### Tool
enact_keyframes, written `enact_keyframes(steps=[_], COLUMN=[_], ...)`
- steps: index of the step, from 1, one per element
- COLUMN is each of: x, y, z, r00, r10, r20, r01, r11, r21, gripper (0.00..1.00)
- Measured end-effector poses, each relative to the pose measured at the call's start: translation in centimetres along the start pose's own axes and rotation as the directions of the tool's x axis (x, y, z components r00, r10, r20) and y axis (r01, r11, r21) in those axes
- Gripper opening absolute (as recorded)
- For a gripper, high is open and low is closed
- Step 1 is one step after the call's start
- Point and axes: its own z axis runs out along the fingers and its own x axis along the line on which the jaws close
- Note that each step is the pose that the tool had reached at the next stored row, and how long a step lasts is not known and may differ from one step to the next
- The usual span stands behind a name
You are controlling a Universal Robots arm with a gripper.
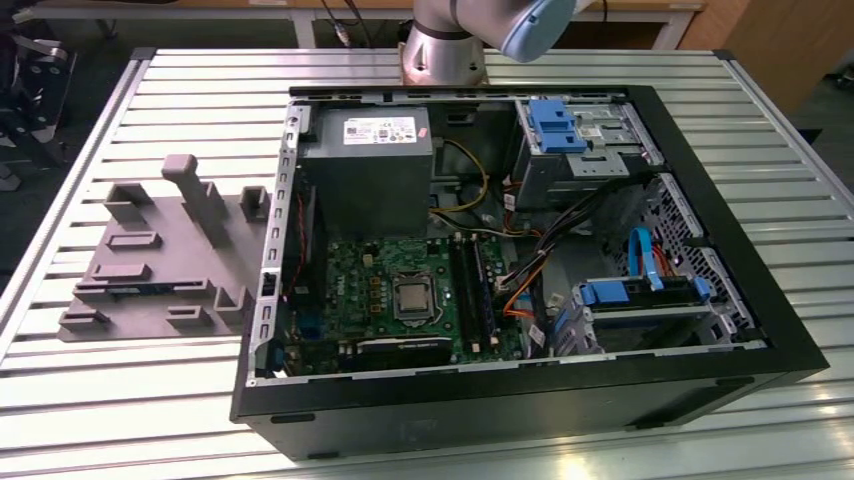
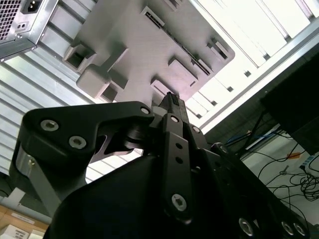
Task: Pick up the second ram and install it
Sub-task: 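Pick up the second ram and move it above second insertion slot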
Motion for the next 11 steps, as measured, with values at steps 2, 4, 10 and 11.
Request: enact_keyframes(steps=[2,4,10,11], x=[0.00,0.00,0.00,0.00], y=[0.00,0.00,0.00,0.00], z=[0.00,0.00,0.00,0.00], r00=[1.0000,1.0000,1.0000,1.0000], r10=[0.000,0.000,-0.002,-0.004], r20=[0.0000,0.0000,-0.0001,-0.0001], r01=[0.000,0.000,0.002,0.004], r11=[1.0000,1.0000,1.0000,1.0000], r21=[0.0000,0.0000,0.0000,-0.0001], gripper=[0.11,0.11,0.11,0.11])
